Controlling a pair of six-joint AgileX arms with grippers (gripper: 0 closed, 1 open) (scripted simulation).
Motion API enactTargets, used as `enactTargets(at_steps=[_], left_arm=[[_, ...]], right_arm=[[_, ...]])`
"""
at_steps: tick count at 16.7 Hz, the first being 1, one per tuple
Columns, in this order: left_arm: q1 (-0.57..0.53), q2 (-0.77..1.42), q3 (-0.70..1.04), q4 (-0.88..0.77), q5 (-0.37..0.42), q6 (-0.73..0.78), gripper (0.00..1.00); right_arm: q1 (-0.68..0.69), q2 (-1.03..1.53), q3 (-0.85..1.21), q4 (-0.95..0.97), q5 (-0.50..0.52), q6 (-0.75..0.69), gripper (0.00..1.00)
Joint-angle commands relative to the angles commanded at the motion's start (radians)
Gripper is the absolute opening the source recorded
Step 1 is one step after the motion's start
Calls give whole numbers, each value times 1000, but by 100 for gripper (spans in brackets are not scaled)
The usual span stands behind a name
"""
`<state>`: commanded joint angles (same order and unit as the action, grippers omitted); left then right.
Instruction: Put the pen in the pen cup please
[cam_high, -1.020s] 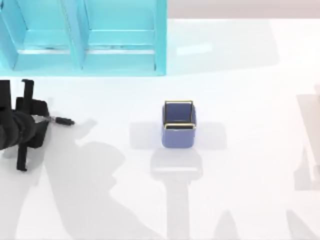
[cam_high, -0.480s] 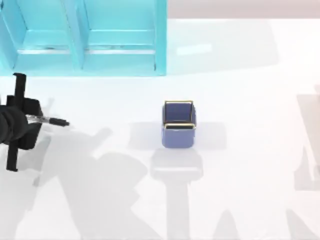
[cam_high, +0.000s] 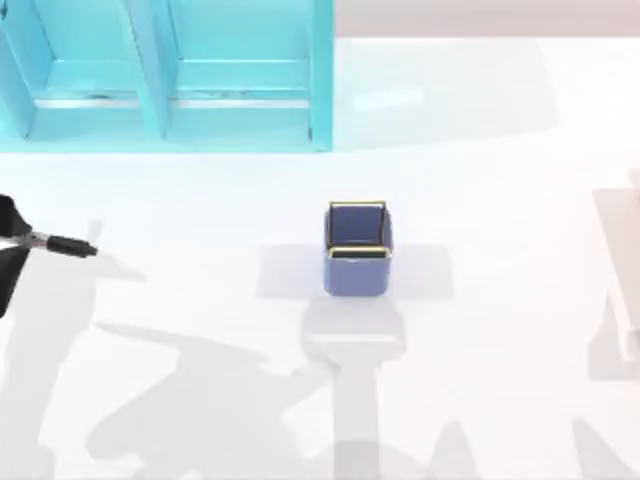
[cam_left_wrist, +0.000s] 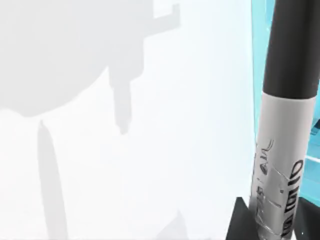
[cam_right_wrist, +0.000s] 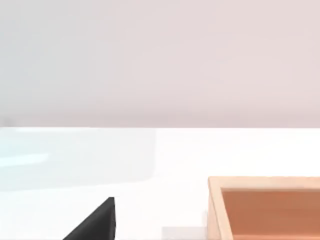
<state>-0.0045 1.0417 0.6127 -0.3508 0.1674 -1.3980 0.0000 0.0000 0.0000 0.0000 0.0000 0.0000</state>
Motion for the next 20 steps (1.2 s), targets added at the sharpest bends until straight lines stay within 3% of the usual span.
enactTargets(at_steps=[5, 12, 16, 20], left_arm=[[4, -203, -28, -202, 2, -3, 0], [-3, -200, -24, -206, -7, 6, 0], [-77, -85, 19, -140, -144, 101, 0], [-226, 106, 124, 10, -399, 287, 0]], right_arm=[[0, 0, 0, 0, 0, 0, 100], [0, 0, 0, 0, 0, 0, 100], [0, 0, 0, 0, 0, 0, 100], [0, 0, 0, 0, 0, 0, 100]])
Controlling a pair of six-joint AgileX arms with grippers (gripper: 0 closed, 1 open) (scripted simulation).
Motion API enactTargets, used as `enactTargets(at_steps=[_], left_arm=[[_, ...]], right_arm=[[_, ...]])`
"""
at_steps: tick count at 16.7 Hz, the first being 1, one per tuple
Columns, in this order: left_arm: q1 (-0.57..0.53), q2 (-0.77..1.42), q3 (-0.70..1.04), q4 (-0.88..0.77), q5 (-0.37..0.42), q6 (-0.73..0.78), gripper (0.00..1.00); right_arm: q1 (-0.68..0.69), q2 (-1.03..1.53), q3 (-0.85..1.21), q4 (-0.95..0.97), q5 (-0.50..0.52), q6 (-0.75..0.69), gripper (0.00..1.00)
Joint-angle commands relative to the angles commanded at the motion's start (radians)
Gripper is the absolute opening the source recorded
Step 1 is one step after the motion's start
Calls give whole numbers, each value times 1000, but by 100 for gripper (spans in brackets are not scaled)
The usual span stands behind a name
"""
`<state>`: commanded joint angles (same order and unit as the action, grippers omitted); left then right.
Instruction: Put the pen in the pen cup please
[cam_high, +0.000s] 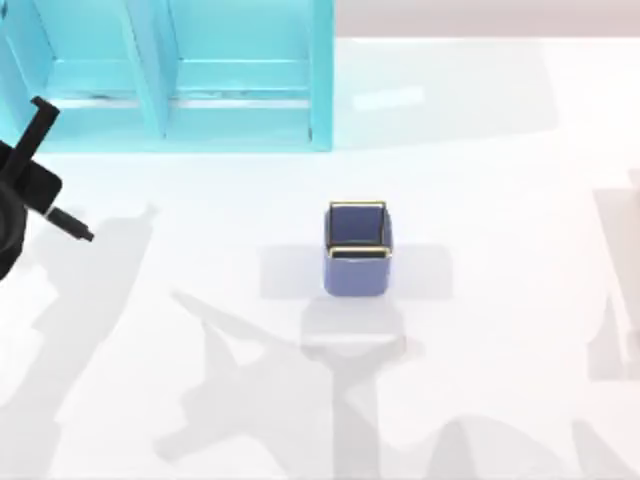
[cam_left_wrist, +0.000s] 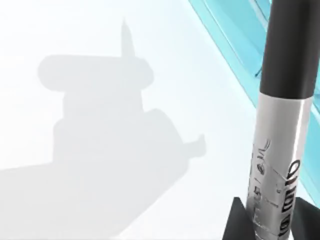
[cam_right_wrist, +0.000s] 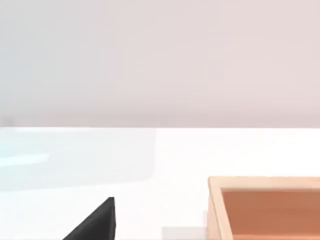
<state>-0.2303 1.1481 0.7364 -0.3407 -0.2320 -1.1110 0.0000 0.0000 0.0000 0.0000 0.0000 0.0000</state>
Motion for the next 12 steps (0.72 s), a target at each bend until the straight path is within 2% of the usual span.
enactTargets(at_steps=[12], left_arm=[[-588, 658, 541, 731, -973, 668, 0]], right_arm=[[0, 0, 0, 0, 0, 0, 100]])
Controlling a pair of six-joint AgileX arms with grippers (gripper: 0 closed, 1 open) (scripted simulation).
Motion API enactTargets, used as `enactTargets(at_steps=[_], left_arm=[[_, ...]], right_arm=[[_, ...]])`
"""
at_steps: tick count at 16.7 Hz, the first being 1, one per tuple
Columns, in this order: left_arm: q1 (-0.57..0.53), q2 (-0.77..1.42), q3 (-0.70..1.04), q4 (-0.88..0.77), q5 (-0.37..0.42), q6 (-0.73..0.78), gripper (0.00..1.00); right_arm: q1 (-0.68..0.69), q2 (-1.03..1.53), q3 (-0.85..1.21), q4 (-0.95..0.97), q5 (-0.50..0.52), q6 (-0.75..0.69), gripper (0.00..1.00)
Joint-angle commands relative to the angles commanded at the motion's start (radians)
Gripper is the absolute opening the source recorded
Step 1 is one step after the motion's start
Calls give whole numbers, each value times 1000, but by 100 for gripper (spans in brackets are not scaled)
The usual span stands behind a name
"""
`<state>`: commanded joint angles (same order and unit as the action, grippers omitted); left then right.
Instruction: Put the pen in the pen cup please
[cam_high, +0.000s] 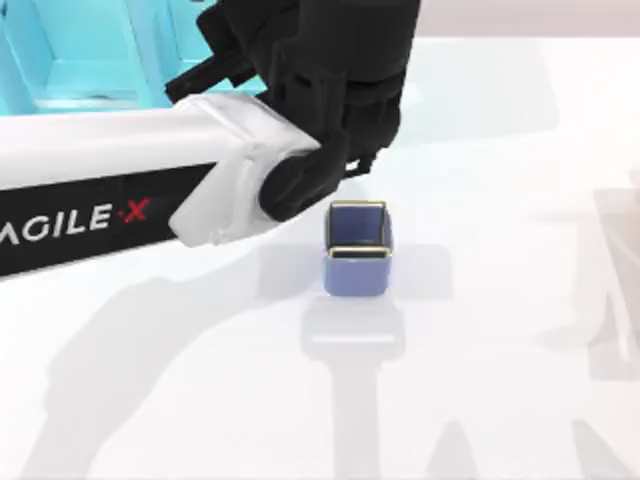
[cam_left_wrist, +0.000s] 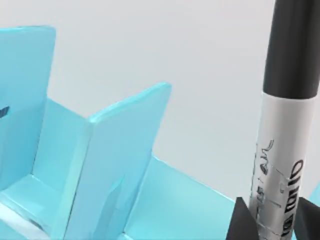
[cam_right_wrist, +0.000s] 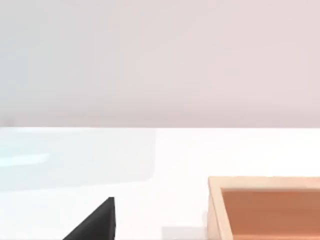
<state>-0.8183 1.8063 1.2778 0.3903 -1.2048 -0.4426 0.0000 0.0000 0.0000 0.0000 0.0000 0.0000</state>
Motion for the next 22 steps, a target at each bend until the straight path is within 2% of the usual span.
enactTargets(at_steps=[4, 8, 10, 14, 15, 18, 22], left_arm=[[-158, 213, 109, 162, -242, 190, 0], [-256, 357, 158, 244, -390, 318, 0], [-274, 385, 165, 257, -417, 342, 0], [-274, 385, 165, 257, -417, 342, 0], [-263, 497, 286, 471, -382, 336, 0], [-269, 483, 258, 429, -384, 339, 0], [-265, 412, 185, 282, -404, 330, 0]], right_arm=[[0, 0, 0, 0, 0, 0, 100], [0, 0, 0, 0, 0, 0, 100], [0, 0, 0, 0, 0, 0, 100], [0, 0, 0, 0, 0, 0, 100], [0, 0, 0, 0, 0, 0, 100], [0, 0, 0, 0, 0, 0, 100], [0, 0, 0, 0, 0, 0, 100]])
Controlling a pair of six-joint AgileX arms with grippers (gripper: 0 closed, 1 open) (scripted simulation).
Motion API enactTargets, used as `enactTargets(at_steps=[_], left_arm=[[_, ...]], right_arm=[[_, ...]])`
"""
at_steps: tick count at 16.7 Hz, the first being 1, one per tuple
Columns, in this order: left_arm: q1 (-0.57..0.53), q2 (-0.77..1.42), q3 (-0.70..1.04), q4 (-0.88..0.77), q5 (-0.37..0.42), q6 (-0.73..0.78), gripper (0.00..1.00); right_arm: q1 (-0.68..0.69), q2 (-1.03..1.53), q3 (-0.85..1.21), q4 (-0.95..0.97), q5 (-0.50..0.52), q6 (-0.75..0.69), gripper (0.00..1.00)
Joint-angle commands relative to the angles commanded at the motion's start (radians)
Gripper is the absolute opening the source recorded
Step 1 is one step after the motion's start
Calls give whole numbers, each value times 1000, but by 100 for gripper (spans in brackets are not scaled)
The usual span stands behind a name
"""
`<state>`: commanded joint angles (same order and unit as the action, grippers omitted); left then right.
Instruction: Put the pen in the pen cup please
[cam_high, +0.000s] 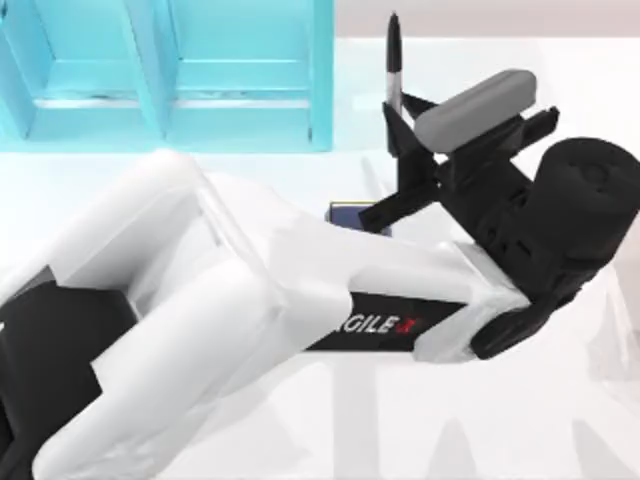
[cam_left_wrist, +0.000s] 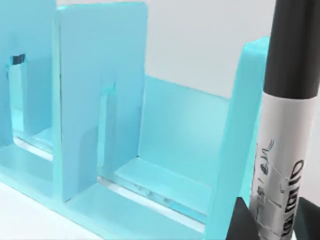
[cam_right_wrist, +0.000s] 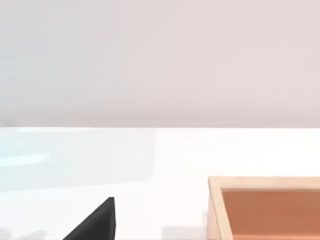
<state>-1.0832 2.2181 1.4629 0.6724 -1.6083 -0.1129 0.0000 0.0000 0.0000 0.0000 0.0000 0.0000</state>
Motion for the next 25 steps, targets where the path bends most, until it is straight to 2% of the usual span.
enactTargets(at_steps=[6, 19, 25], left_arm=[[1, -26, -22, -40, -4, -5, 0], [1, -26, -22, -40, -4, -5, 98], [1, -26, -22, -40, -4, -5, 100]], right_arm=[[0, 0, 0, 0, 0, 0, 100], [0, 0, 0, 0, 0, 0, 100], [0, 0, 0, 0, 0, 0, 100]])
